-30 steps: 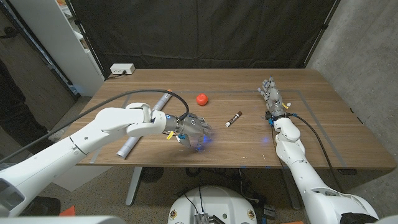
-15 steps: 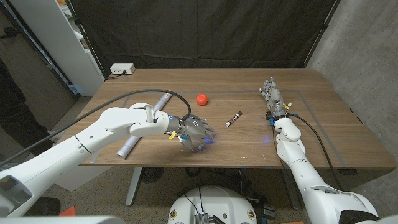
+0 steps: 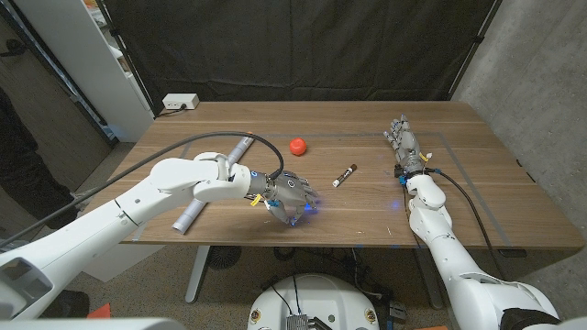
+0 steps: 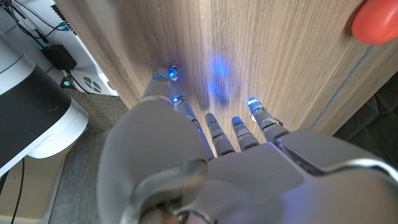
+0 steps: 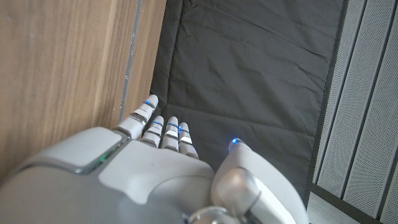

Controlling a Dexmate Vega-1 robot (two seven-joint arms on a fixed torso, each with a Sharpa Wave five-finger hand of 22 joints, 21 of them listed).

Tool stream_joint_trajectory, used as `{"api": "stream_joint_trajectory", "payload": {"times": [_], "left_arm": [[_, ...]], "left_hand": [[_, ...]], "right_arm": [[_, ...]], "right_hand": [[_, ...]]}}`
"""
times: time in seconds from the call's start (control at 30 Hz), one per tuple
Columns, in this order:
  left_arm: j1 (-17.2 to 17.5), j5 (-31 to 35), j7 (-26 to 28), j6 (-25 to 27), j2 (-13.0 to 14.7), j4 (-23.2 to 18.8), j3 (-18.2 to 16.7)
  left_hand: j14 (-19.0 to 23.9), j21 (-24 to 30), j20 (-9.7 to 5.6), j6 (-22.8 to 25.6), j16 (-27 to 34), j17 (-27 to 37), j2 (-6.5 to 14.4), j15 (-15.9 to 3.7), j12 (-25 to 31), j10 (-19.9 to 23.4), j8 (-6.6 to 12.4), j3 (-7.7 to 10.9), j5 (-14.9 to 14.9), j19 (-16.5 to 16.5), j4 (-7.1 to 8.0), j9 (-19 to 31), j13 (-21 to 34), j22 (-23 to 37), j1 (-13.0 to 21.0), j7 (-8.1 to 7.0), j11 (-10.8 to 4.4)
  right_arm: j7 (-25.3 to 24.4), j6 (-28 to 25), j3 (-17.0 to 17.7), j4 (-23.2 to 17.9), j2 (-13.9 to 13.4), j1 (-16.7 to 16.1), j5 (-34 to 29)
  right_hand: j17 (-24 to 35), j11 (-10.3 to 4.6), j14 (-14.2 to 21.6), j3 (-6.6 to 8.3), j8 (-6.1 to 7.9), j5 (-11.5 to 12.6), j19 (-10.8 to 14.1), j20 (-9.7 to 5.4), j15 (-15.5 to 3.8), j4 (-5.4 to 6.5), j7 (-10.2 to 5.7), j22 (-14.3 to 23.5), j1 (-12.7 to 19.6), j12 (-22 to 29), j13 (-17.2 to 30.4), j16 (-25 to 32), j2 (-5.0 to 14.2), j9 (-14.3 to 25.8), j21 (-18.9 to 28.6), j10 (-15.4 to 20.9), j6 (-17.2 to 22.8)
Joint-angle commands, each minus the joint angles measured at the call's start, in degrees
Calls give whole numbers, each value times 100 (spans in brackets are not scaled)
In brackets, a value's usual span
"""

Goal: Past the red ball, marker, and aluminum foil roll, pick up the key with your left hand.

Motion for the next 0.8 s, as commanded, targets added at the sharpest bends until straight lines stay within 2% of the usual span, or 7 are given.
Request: {"api": "stream_joint_trajectory", "payload": {"times": [0.03, 0.13, 0.43, 0.53, 0.6, 0.67, 0.8], "left_arm": [[34, 388, 4, 87, 54, -108, 23], [16, 358, 22, 78, 48, -42, 52], [-17, 649, 663, -43, 83, 122, 96], [-18, 744, 1008, -78, 101, 195, 97], [-51, 780, 1053, -96, 105, 210, 126], [-75, 837, 1092, -91, 105, 214, 152], [-100, 907, 1168, -69, 122, 215, 182]], "left_hand": [[-3, -18, -2, -178, -21, 15, -17, -585, -34, -71, -93, -61, 45, 57, 1, 12, 7, 25, 13, 72, 16], [-18, -26, 3, -199, -25, 15, -28, -575, -47, -103, -116, -78, 58, 53, 4, 16, 8, 24, 5, 231, 36], [232, 11, -44, 723, 36, 10, 128, -713, 112, 385, 150, -28, 83, 195, -19, 40, 13, 31, 144, 270, -50], [420, 58, -114, 1345, 46, 3, 344, -766, 157, 688, 330, 78, 21, 302, -58, 64, 7, 43, 347, 279, -126], [572, 103, -210, 1737, 61, 1, 421, -820, 174, 884, 455, 117, -80, 388, -83, 76, 8, 53, 456, 396, -155], [552, 115, -270, 1848, 31, -1, 428, -938, 169, 926, 485, 131, -120, 401, -105, 76, 7, 55, 509, 404, -152], [549, 124, -349, 1901, 20, -1, 426, -958, 171, 979, 495, 141, -147, 412, -121, 74, 8, 57, 551, 429, -161]], "right_arm": [[-73, 54, 60, 49, 30, -4, -5], [-128, 111, 71, 74, 43, 7, -25], [-219, 141, 73, 132, 31, 56, -71], [-205, 155, 76, 206, 31, 92, -66], [-210, 172, 76, 251, 33, 120, -76], [-227, 191, 66, 296, 20, 147, -114], [-226, 213, 72, 371, 26, 190, -116]], "right_hand": [[17, 2, 63, -2, -2, 36, 59, -92, -20, -34, -1, 17, 39, -7, 28, -9, -33, 9, -12, 52, 23], [17, 7, 65, -1, -2, 37, 62, -92, -21, -34, 7, 17, 40, -5, 28, -10, -30, 9, -12, 60, 24], [16, 26, 93, 1, -1, 39, 63, -94, -24, -38, 14, 17, 45, 2, 28, -2, -29, 8, -13, 84, 33], [16, 28, 93, 1, 0, 40, 62, -94, -16, -40, 18, 17, 46, 5, 28, -4, -30, 8, -14, 93, 35], [16, 25, 98, 0, 0, 41, 58, -94, -11, -41, 22, 17, 48, 4, 28, -4, -32, 8, -16, 95, 38], [15, 26, 100, 0, 0, 41, 55, -92, -11, -42, 19, 17, 48, 4, 28, -4, -32, 8, -17, 94, 40], [15, 26, 98, 0, 0, 42, 54, -90, -10, -45, 14, 17, 50, 1, 28, -7, -35, 8, -18, 91, 42]]}}
